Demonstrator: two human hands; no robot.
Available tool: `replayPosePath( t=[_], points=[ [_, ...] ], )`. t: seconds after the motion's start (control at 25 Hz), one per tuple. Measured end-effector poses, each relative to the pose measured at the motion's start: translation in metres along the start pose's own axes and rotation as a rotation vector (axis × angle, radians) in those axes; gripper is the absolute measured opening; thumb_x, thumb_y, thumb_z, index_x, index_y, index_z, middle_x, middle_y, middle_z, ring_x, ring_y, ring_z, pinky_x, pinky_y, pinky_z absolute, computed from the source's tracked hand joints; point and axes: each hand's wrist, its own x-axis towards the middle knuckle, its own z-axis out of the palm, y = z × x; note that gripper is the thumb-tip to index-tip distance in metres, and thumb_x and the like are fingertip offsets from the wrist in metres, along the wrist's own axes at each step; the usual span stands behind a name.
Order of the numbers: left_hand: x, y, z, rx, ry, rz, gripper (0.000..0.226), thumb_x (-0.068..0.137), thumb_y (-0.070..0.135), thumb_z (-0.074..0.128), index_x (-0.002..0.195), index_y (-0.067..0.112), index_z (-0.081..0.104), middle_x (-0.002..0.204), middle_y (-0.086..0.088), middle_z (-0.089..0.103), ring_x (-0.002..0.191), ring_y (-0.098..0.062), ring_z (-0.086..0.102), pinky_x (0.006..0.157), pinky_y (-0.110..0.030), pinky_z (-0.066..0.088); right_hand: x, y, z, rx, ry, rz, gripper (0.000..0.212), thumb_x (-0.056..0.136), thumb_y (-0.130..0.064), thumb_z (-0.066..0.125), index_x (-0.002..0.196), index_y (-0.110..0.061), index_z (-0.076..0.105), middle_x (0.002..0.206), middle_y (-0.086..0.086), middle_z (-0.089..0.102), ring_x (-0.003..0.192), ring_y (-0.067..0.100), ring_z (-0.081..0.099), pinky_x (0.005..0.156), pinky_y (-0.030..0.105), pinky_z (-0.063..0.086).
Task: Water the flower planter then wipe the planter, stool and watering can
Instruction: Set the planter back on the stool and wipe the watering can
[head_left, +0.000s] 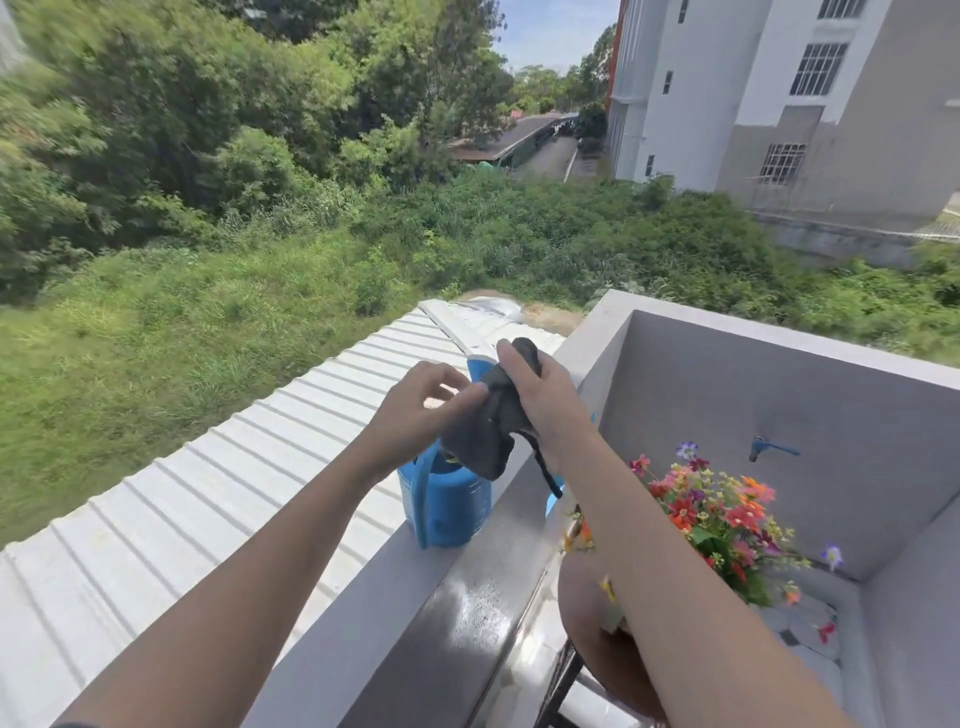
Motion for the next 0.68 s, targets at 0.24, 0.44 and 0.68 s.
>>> replayPosePath(
  t=[0.24,0.44,0.68],
  points=[
    [0.002,-0.012,0.003,0.187,-0.239,0.306,0.107,0.055,0.043,0.086,0.141,0.036,0.023,0.14,0.005,0.045,0.124,-0.004,0.048,0.103,-0.023,0.039,0.013,-0.008,0.004,0.238,0.105,0.109,0.024,0.091,-0.032,0.055,0.102,-0.011,0.054,0.091,0.007,0.062,0.078,0.015,0.061,0.053,0.02,0.053],
    [0.006,-0.016,0.008,0.013,-0.031,0.338,0.031,0.088,0.039,0.054,0.119,0.038,0.055,0.114,0.001,0.066,0.102,-0.012,0.063,0.094,-0.04,0.051,0.008,-0.006,-0.002,0.297,0.16,0.125,0.047,0.087,-0.033,0.061,0.123,-0.013,0.037,0.101,0.009,0.057,0.082,0.016,0.059,0.061,0.024,0.055],
    [0.018,-0.005,-0.019,-0.371,-0.048,0.025,0.032,0.097,0.035,0.046,0.093,0.011,0.066,0.094,-0.014,0.07,0.091,-0.026,0.065,0.086,-0.044,0.051,-0.008,0.01,-0.024,-0.521,-0.21,-0.055,0.038,0.065,-0.048,0.076,0.096,-0.035,0.059,0.102,0.0,0.057,0.088,0.011,0.056,0.083,0.02,0.048]
  ],
)
